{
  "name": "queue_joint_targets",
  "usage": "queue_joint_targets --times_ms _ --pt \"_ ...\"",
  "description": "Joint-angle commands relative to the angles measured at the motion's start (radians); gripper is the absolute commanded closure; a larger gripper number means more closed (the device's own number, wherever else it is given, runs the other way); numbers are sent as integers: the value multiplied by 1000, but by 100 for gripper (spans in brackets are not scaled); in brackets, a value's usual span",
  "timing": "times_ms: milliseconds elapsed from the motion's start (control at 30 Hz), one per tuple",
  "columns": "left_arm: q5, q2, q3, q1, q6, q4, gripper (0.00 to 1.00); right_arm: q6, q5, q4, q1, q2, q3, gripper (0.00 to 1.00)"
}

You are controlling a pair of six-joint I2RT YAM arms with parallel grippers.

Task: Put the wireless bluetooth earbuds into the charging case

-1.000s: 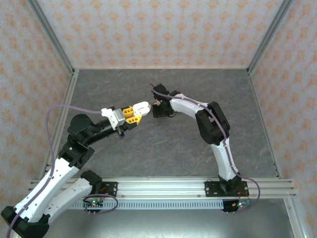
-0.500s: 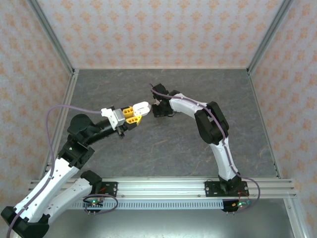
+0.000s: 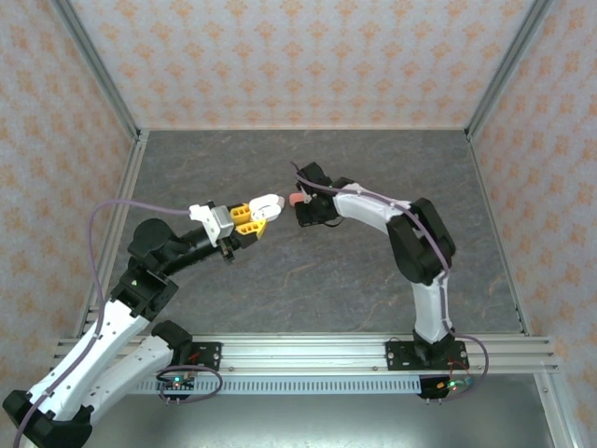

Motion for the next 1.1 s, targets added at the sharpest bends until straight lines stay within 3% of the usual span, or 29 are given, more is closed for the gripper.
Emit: queue_joint_targets --times_ms 0,267,533,700,1067 --pt "-25 2 -12 -6 -59 86 100 -16 0 98 5 -189 -99 83" --pt "-22 88 -28 -8 -184 215 100 -64 -36 250 5 -642 -365 83" --pt "-57 207 24 -19 -317 266 100 -163 -125 377 5 -948 -450 83" --pt "-43 263 60 -45 -347 261 100 -204 -194 409 8 -997 -411 83" --pt "-38 292 80 -91 -348 258 100 -225 -314 451 42 -950 -349 83"
